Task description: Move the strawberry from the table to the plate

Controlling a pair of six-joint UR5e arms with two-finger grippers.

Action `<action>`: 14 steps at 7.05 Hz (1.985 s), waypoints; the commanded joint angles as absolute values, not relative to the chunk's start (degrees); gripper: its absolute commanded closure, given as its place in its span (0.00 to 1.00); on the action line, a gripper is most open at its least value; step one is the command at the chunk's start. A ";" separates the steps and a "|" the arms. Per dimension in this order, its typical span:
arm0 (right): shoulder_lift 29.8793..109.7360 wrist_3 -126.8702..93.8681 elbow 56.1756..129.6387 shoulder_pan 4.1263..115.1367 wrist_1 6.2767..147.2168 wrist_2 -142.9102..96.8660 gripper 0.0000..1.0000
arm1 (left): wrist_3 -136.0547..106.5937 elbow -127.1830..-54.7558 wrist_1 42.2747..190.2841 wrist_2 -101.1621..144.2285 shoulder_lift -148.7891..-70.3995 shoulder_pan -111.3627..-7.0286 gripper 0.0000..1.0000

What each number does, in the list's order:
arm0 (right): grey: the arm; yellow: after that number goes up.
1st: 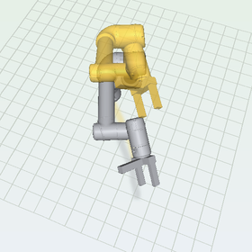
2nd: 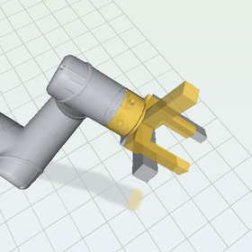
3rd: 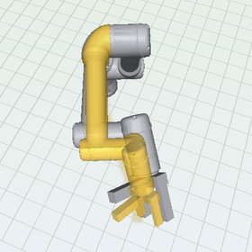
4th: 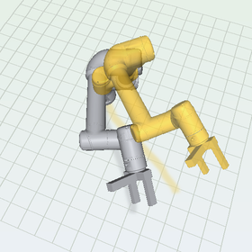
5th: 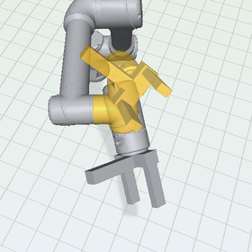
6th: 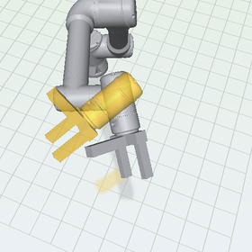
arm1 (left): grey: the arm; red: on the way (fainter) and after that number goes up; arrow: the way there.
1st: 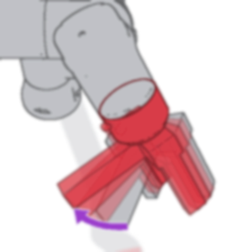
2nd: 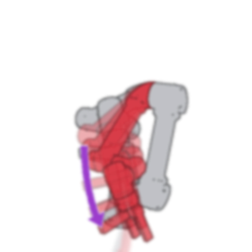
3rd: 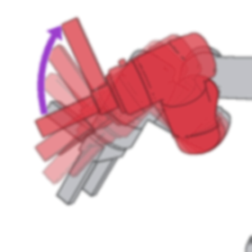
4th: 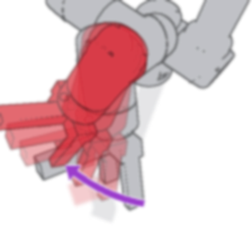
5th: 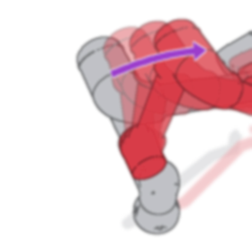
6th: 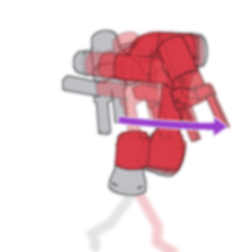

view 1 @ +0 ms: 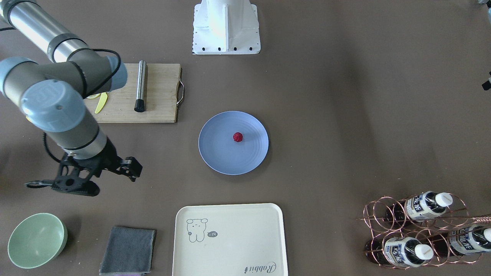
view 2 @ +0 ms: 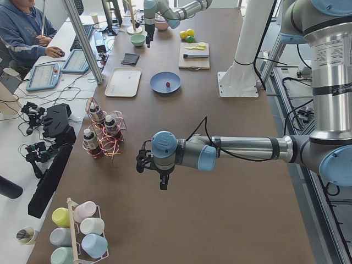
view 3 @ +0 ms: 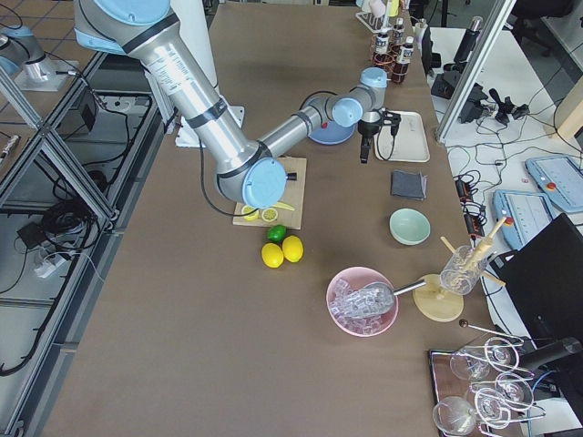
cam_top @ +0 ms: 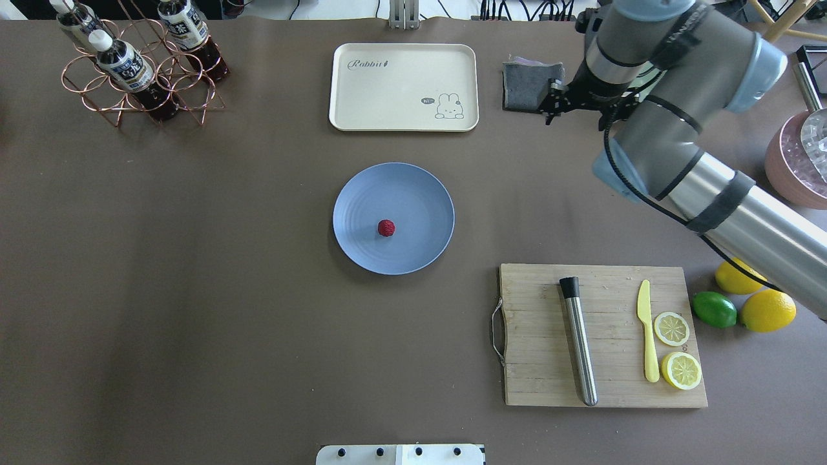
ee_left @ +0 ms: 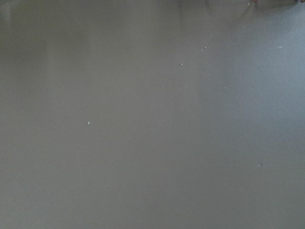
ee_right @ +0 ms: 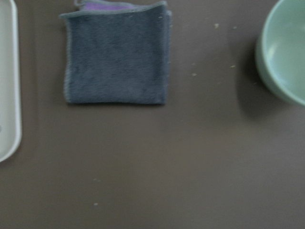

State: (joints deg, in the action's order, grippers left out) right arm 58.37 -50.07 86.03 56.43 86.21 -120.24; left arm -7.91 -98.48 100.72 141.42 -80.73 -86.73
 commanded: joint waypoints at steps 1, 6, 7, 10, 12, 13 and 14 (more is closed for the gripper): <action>71.13 -27.97 90.25 67.19 86.31 -124.96 0.00 | -7.91 -98.35 100.72 141.42 -81.21 -86.66 0.01; 90.76 9.82 90.09 88.48 86.13 -126.12 0.00 | -8.35 -97.92 100.64 141.50 -80.69 -86.83 0.01; 93.14 9.23 90.17 89.81 85.87 -127.34 0.00 | -8.44 -97.82 100.63 141.50 -80.94 -87.01 0.01; 95.18 9.05 89.74 90.97 85.60 -128.50 0.00 | -8.70 -95.89 100.28 141.50 -81.47 -87.01 0.01; 95.62 8.62 88.95 90.97 85.69 -128.76 0.00 | -8.53 -95.80 100.37 141.33 -81.47 -87.01 0.01; 95.80 8.61 89.03 90.97 85.61 -128.76 0.00 | -8.44 -96.15 100.46 138.63 -81.39 -86.92 0.01; 95.80 8.61 88.95 90.97 85.61 -128.85 0.00 | -8.52 -96.50 100.55 136.69 -81.47 -86.92 0.01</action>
State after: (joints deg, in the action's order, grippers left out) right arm 95.70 8.64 89.04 90.96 85.63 -128.76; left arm -8.50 -96.15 100.45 139.01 -81.44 -86.96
